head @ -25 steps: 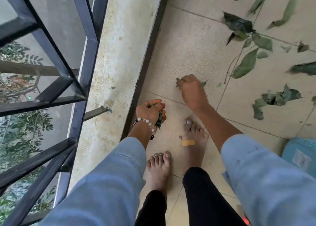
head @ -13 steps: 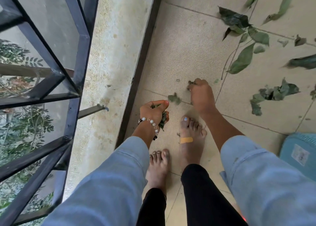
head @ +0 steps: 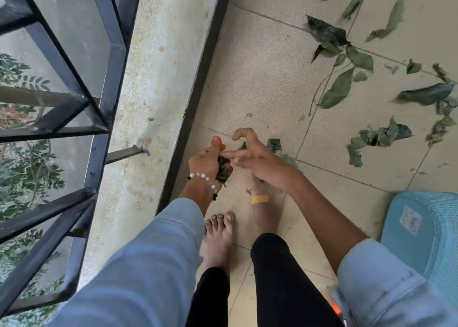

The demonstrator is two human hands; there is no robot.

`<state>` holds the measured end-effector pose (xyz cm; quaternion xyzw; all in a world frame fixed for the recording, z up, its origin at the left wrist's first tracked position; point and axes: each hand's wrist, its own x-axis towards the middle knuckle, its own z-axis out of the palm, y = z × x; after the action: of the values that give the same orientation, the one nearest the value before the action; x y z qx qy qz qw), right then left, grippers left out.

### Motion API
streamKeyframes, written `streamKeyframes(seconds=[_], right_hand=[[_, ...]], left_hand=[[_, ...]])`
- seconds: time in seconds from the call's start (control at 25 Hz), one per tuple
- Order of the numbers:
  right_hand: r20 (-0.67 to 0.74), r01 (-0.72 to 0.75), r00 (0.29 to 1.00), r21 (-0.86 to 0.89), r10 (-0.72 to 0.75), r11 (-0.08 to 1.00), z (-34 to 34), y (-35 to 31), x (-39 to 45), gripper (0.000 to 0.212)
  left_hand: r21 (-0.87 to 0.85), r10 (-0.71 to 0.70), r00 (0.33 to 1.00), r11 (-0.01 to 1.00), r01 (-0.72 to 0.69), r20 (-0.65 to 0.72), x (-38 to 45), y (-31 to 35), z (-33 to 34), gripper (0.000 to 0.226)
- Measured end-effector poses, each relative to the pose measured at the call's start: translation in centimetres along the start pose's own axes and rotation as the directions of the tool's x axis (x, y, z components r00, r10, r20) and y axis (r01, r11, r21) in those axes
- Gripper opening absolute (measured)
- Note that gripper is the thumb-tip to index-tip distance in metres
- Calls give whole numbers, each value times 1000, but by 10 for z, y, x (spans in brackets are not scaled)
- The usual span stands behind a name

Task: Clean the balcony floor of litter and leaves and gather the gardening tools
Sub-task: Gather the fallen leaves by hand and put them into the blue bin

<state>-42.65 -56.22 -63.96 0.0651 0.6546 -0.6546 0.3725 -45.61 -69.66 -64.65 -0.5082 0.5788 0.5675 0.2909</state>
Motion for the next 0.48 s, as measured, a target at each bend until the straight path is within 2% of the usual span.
streamKeyframes(seconds=[0.04,0.08,0.12,0.16,0.2,0.24,0.28,0.36,0.44,0.48], right_hand=[[-95,-26,995,61,32,998,-2,6,6,29],[-314,-76,947,-13,68,997,-2,12,14,24],[-519,-193,851,-156,86,969,-1,20,21,17],[-664,-366,746,-341,54,866,0,33,27,16],[-752,-539,657,-418,55,731,0,41,30,21],[-782,-637,619,-447,71,628,-1,52,31,27],[-770,-676,632,-493,88,548,-4,61,29,29],[-726,-637,686,-564,53,525,-14,71,29,26],[-696,-545,716,-602,-48,584,-15,63,35,19],[-664,-497,746,-601,-45,625,-11,57,41,15]], left_hand=[[9,0,1000,1000,0,15,-1,-1,-2,31],[10,-15,1000,1000,15,17,-1,-1,-3,30],[-4,-29,1000,1000,29,2,1,-1,-5,30],[-13,-36,999,999,36,-17,5,-2,-8,29],[-3,-31,999,1000,31,-30,9,-2,-12,28],[27,-24,999,999,25,-37,10,-5,-15,27],[46,-11,1000,999,12,-24,11,-10,-19,26],[71,-1,1000,997,3,-19,16,-14,-23,25],[72,35,999,997,-32,-31,17,-12,-26,24],[111,39,999,993,-36,-22,21,-1,-27,23]])
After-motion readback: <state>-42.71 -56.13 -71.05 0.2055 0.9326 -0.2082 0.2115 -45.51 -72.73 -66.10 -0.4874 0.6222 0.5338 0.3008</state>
